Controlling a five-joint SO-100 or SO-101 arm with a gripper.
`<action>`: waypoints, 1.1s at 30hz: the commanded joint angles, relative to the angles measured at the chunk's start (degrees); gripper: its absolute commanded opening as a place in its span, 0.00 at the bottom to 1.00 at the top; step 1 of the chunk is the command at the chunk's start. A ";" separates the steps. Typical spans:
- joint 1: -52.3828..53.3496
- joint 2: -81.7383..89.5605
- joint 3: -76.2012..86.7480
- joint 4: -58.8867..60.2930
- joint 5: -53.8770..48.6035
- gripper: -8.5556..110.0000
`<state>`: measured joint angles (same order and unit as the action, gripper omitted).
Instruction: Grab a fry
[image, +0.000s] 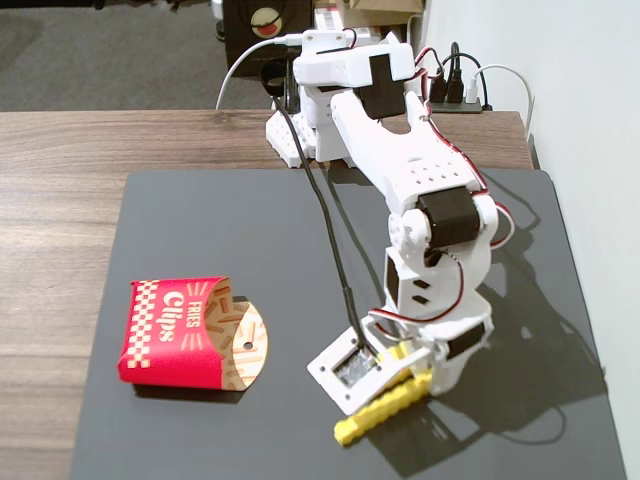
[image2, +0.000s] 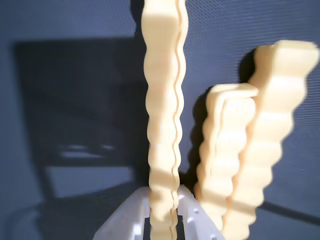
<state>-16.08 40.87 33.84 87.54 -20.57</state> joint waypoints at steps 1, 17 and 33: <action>1.41 5.89 -1.93 2.90 -5.19 0.08; 4.92 13.36 -0.09 13.62 -29.18 0.08; 4.22 43.59 38.94 7.73 -50.80 0.08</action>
<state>-11.95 77.87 69.87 95.89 -69.79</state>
